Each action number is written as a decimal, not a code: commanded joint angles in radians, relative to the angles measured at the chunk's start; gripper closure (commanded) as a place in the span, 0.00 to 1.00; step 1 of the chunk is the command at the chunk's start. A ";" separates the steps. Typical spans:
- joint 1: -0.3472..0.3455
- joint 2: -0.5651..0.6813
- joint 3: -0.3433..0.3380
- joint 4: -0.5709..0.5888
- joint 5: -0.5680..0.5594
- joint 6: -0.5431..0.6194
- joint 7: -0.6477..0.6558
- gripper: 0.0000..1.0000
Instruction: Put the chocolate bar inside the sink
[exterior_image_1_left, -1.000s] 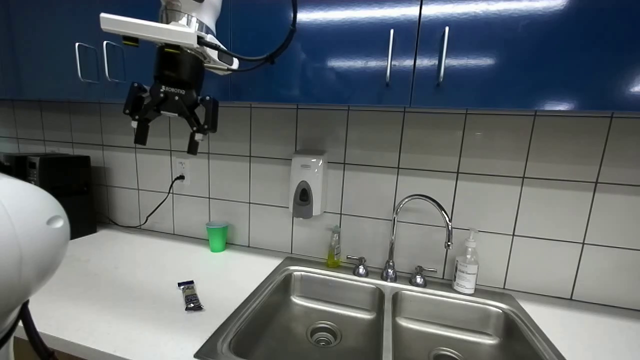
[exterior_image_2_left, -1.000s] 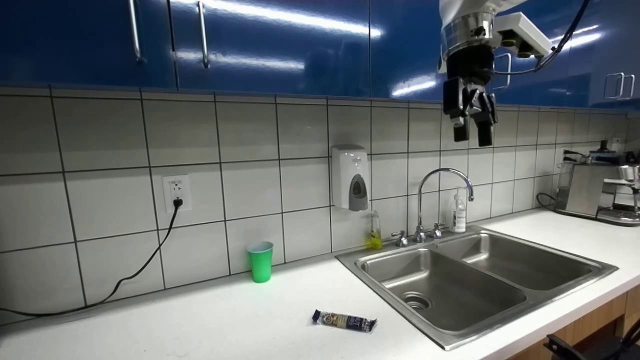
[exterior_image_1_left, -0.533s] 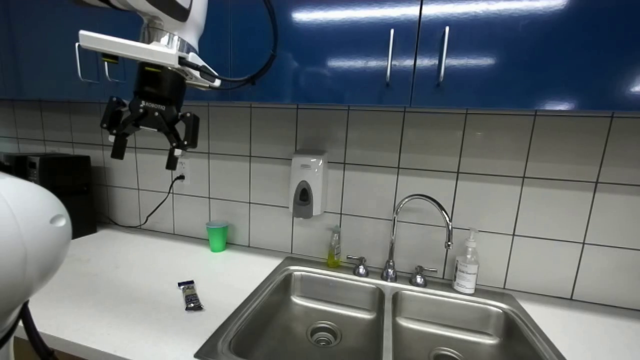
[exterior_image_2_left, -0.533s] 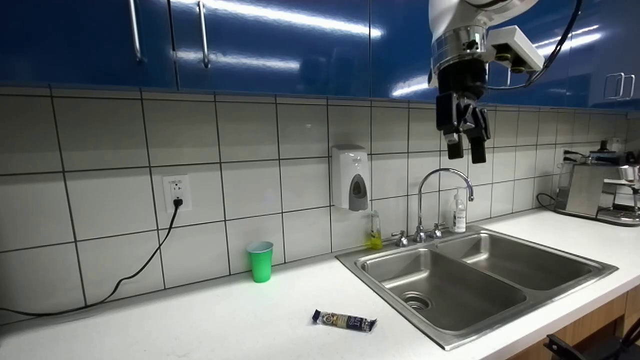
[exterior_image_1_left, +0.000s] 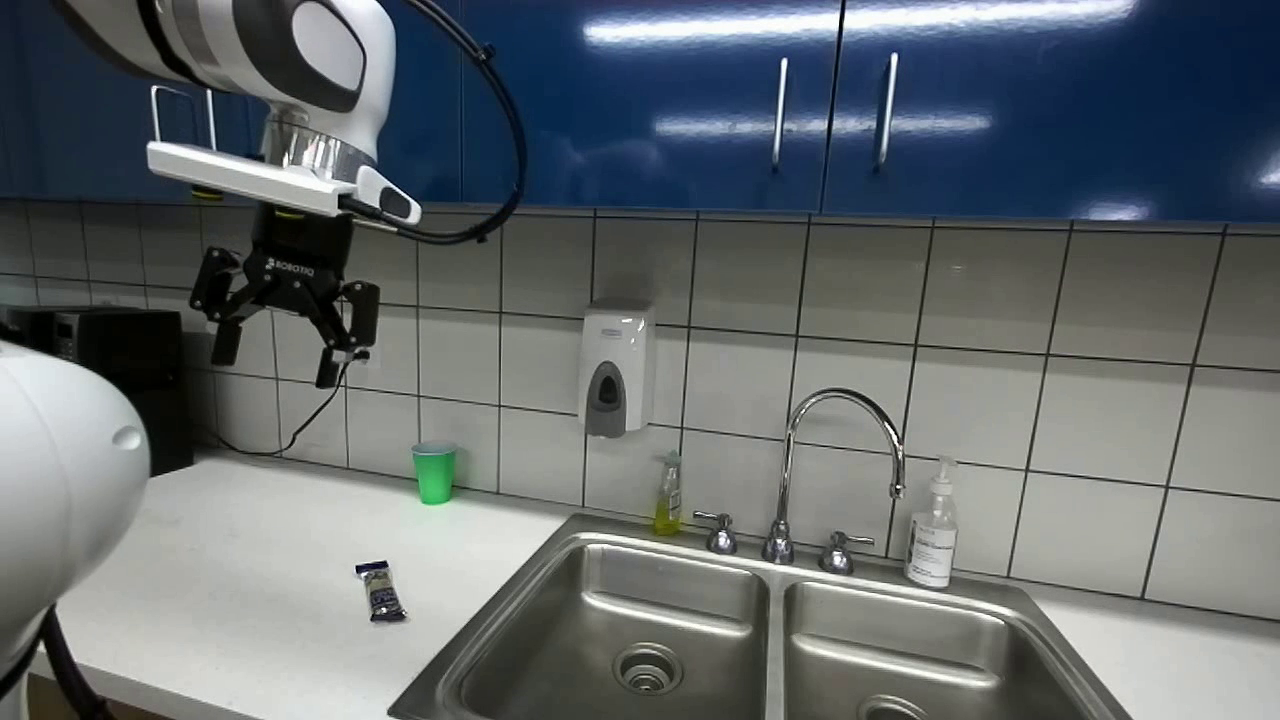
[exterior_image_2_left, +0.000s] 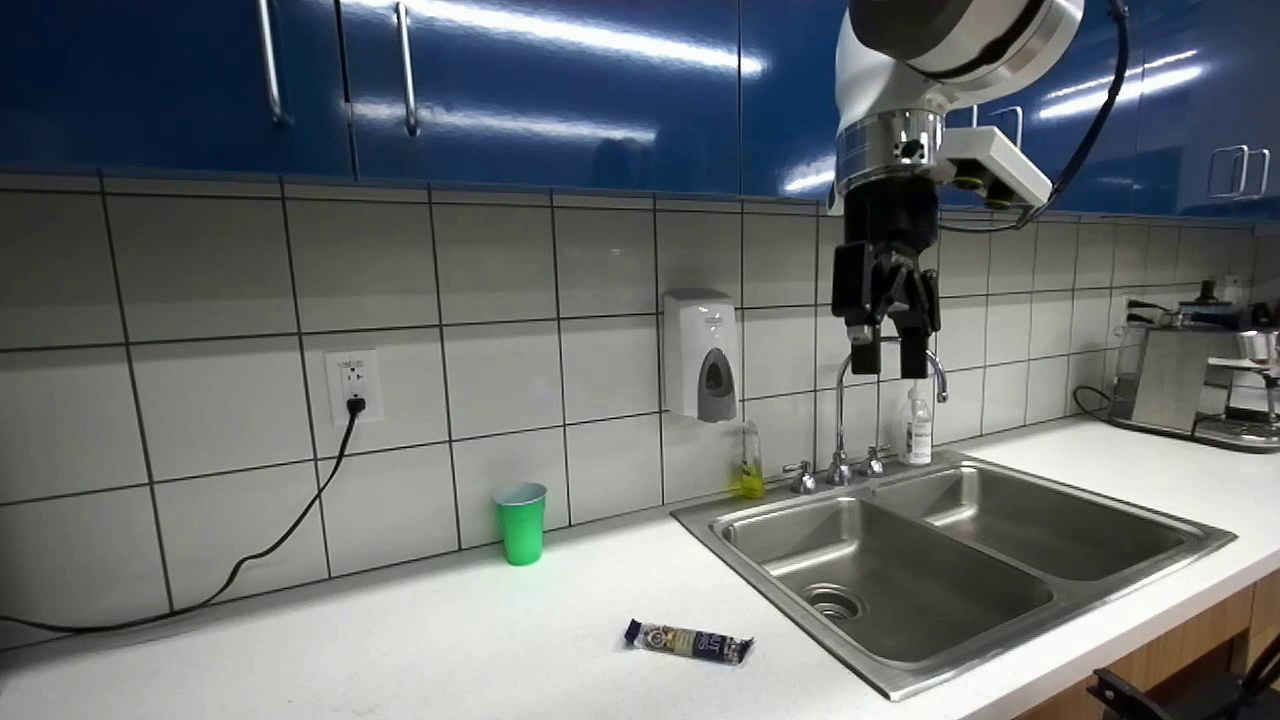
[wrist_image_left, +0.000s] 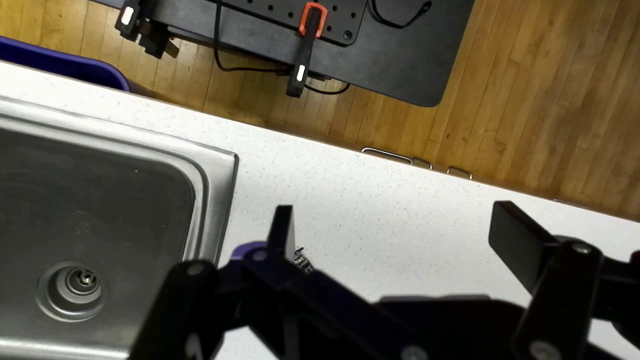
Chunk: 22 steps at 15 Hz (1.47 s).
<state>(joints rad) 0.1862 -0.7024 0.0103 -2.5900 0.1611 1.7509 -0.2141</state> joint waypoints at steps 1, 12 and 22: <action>0.014 0.011 0.028 -0.048 0.019 0.099 -0.016 0.00; 0.093 0.183 0.060 -0.142 0.032 0.459 -0.023 0.00; 0.112 0.505 0.075 -0.104 0.030 0.774 -0.031 0.00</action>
<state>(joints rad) 0.3043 -0.3014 0.0720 -2.7392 0.1717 2.4616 -0.2179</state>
